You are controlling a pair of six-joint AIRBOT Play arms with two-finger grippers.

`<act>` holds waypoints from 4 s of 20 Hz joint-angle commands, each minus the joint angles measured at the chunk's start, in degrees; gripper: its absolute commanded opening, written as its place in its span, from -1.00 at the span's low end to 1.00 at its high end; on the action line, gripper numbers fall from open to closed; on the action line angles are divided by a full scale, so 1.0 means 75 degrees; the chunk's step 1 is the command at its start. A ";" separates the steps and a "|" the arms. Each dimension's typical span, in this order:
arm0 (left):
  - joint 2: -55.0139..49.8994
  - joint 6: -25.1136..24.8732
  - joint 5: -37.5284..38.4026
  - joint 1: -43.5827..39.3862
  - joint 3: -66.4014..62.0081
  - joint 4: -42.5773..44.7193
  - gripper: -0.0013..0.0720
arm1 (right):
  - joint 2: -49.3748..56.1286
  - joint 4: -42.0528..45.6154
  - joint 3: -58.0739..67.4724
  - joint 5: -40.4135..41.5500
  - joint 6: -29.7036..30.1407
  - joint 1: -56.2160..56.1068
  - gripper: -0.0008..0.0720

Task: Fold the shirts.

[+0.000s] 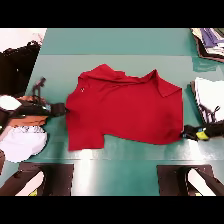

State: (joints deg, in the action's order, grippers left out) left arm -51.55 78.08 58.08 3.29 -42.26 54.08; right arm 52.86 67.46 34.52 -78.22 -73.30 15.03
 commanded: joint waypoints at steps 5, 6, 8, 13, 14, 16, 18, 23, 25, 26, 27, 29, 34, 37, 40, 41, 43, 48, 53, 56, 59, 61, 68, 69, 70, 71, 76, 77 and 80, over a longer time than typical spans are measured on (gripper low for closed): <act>0.1647 0.0294 0.0866 0.0003 -0.4774 0.0560 -0.89 | -0.0845 -0.1221 0.4861 0.0737 0.0017 -0.1000 -0.94; 0.1687 0.0388 0.0871 0.0006 -0.5657 0.0557 -0.89 | -0.0842 -0.1177 0.5659 0.0787 0.0020 -0.1046 -0.94; 0.1690 0.0513 0.0953 0.0003 -0.7347 0.0542 -0.89 | -0.0839 -0.1107 0.7198 0.0810 0.0023 -0.1052 -0.94; 0.1684 0.1250 0.0994 0.0006 -1.0433 0.0536 -0.89 | -0.0839 -0.0009 1.0188 0.0396 -0.0114 -0.1052 -0.94; 0.1684 0.1440 0.0988 0.0006 -1.0829 0.0536 -0.89 | -0.0839 0.0245 1.0590 0.0256 -0.0242 -0.1052 -0.94; 0.1684 0.1754 0.1003 0.0006 -1.1261 0.0507 -0.89 | -0.0839 0.0586 1.1205 -0.0067 -0.0463 -0.1052 -0.94; 0.1644 0.1804 0.1174 0.0006 -1.1290 0.0545 -0.89 | -0.0810 0.0737 1.1575 -0.0417 -0.0574 -0.1052 -0.94; 0.1064 0.2183 0.2477 0.0006 -0.9157 0.1148 -0.89 | -0.0017 0.0810 1.0483 -0.1081 -0.0635 -0.1052 -0.94; 0.0560 0.1979 0.2687 0.0006 -0.7691 0.1166 -0.89 | 0.0769 0.0810 0.9789 -0.1606 -0.0653 -0.1052 -0.94; 0.0245 0.1877 0.2620 0.0006 -0.6930 0.1163 -0.89 | 0.1207 0.0807 0.9460 -0.1737 -0.0653 -0.1052 -0.94; -0.0093 0.1670 0.2454 0.0006 -0.6283 0.1163 -0.89 | 0.1690 0.0807 0.9125 -0.1813 -0.0650 -0.1055 -0.94; -0.0927 0.1309 0.1950 0.0006 -0.5205 0.1151 -0.89 | 0.2623 0.0804 0.8521 -0.1740 -0.0650 -0.1102 -0.94; -0.3561 0.0944 0.0020 0.0003 -0.4669 0.0723 -0.89 | 0.5007 0.0804 0.8122 -0.0676 -0.0647 -0.1472 -0.94; -0.4680 0.0443 -0.1393 0.0006 -0.5071 -0.0172 -0.89 | 0.6108 0.0801 0.9060 -0.0052 -0.0653 -0.1676 -0.94; -0.5295 0.0224 -0.1547 0.0006 -0.5957 -0.0286 -0.89 | 0.6712 0.0801 1.0191 0.0146 -0.0653 -0.1740 -0.94; -0.5333 -0.0012 -0.1440 0.0006 -0.6213 -0.0221 -0.89 | 0.6787 0.0804 1.0483 0.0105 -0.0650 -0.1740 -0.94; -0.5310 -0.0554 -0.0839 0.0006 -0.6677 0.0017 -0.89 | 0.6793 0.0816 1.0783 -0.0105 -0.0644 -0.1719 -0.94; -0.5082 -0.0350 0.1116 0.0006 -0.6595 0.1515 -0.89 | 0.6234 0.0813 0.9466 -0.0321 -0.0618 -0.1673 -0.94; -0.4928 -0.0353 0.0883 0.0003 -0.4771 0.1705 -0.89 | 0.5429 0.0810 0.6930 0.0822 -0.0615 -0.1990 -0.94; -0.4928 -0.0323 0.0463 0.0003 -0.4042 0.1705 -0.89 | 0.5240 0.0807 0.6102 0.1355 -0.0621 -0.2270 -0.94; -0.4911 0.0289 0.0653 0.0023 -0.3931 0.1760 0.39 | 0.5243 0.0799 0.5893 0.1300 -0.0635 -0.2387 0.09; -0.4741 0.0388 0.1154 0.0169 -0.3975 0.1769 0.34 | 0.5225 0.0749 0.6030 0.0755 -0.0778 -0.2314 0.34; -0.1594 0.0982 0.2110 0.0493 -0.1023 0.2425 0.35 | 0.3063 0.0737 0.4229 0.0402 -0.0618 -0.1542 0.22; -0.1052 0.1003 0.2157 0.0495 -0.0294 0.2186 0.35 | 0.2710 0.0737 0.3923 0.0437 -0.0615 -0.1416 0.22; -0.0606 0.1023 0.2200 0.0495 0.0341 0.1964 0.34 | 0.2419 0.0734 0.3692 0.0490 -0.0612 -0.1332 0.22; -0.0198 0.1142 0.2189 0.0495 0.0985 0.1693 0.34 | 0.2139 0.0737 0.3474 0.0592 -0.0612 -0.1303 0.22; 0.0516 0.1329 0.1853 0.0495 0.2731 0.0935 0.35 | 0.1355 0.0740 0.3191 0.0699 -0.0443 -0.1221 0.22; 0.0516 0.1326 0.1527 0.0495 0.2847 0.0711 0.35 | 0.1288 0.0740 0.3191 0.0691 -0.0428 -0.1221 0.22; 0.0516 0.1329 0.0458 0.0493 0.3019 0.0178 0.34 | 0.1087 0.0740 0.3191 0.0618 -0.0423 -0.1227 0.22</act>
State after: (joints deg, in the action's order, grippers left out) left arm -48.53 87.85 68.20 7.03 -22.50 59.64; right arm 62.96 73.01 58.87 -73.32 -76.73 5.76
